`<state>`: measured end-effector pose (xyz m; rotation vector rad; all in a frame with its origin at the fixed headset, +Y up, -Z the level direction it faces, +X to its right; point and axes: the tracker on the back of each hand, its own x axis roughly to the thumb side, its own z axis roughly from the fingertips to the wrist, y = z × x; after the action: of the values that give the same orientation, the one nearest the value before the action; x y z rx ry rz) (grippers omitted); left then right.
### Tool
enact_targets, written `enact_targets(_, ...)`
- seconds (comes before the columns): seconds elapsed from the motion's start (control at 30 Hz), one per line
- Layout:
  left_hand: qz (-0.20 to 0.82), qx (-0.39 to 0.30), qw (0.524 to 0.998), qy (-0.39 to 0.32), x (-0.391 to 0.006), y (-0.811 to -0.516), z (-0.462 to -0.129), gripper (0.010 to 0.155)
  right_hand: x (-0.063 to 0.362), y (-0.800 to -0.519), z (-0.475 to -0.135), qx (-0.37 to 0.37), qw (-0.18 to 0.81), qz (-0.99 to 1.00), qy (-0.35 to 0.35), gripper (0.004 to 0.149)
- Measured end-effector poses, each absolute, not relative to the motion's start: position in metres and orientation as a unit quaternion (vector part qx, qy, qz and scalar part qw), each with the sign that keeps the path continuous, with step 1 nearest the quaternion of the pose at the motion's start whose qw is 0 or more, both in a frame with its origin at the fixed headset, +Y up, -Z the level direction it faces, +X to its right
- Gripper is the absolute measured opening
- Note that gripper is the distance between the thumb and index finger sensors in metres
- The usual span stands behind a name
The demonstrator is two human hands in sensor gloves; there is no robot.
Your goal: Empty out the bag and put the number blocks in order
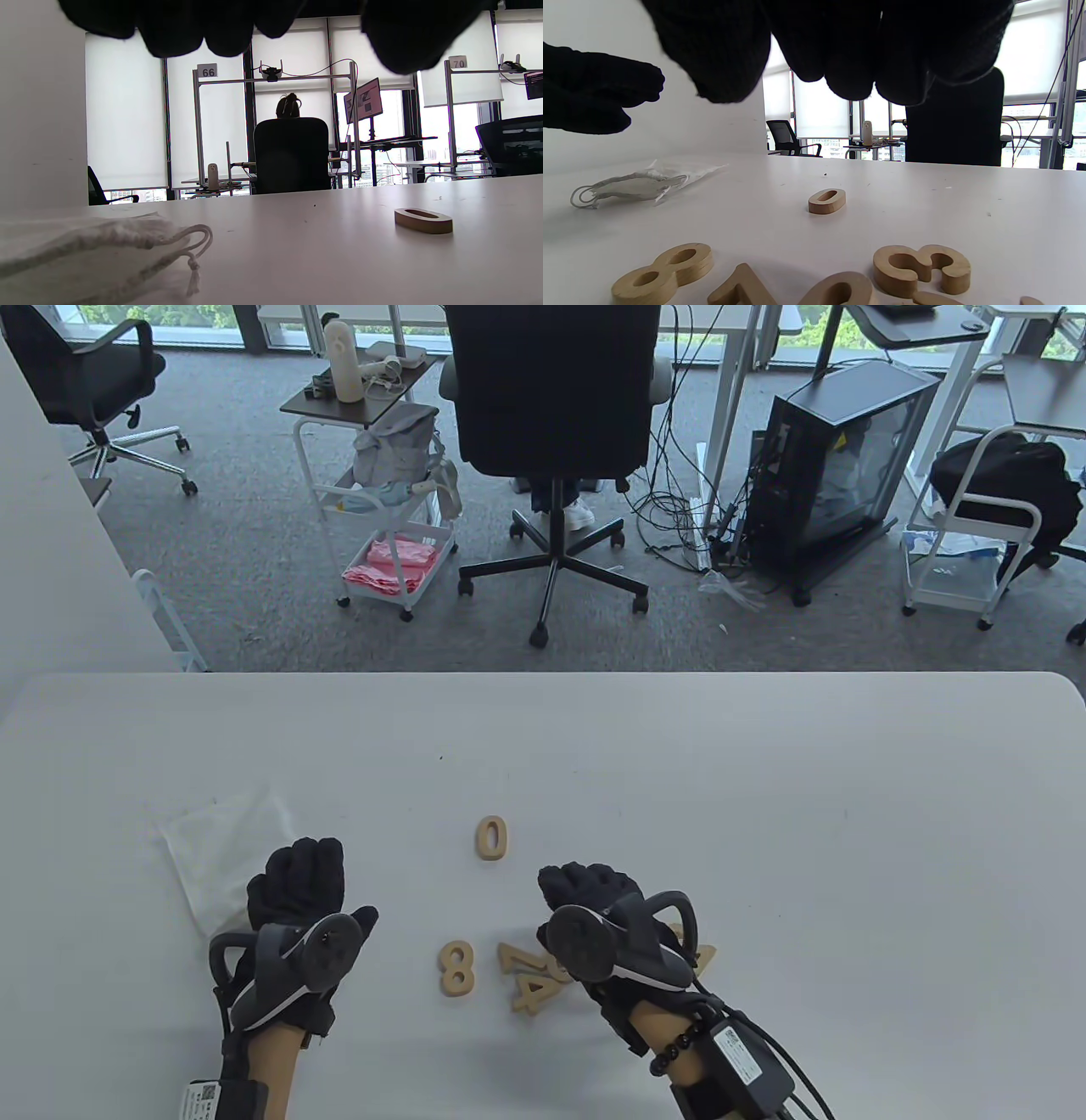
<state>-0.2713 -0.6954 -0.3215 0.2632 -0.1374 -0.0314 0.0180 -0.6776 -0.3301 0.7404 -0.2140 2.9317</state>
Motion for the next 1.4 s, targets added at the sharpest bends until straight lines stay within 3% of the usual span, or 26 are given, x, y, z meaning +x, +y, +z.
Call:
enact_targets(0.23, 0.007, 0.150, 0.986, -0.071, -0.277, -0.695, -0.321, 0.087, -0.028, -0.705, -0.343, 0.261, -0.032, 0.965, -0.009, 0.062)
enact_targets(0.6, 0.018, 0.155, 0.985, -0.070, -0.279, -0.696, -0.322, 0.086, -0.058, -0.741, -0.357, 0.267, -0.161, 0.948, 0.066, 0.053)
enact_targets(1.07, 0.023, 0.148, 0.987, -0.062, -0.281, -0.697, -0.322, 0.086, -0.058, -0.756, -0.359, 0.260, -0.185, 0.943, 0.090, 0.050)
enact_targets(1.4, 0.036, 0.154, 0.985, -0.063, -0.283, -0.694, -0.320, 0.085, -0.058, -0.752, -0.356, 0.257, -0.176, 0.948, 0.068, 0.044)
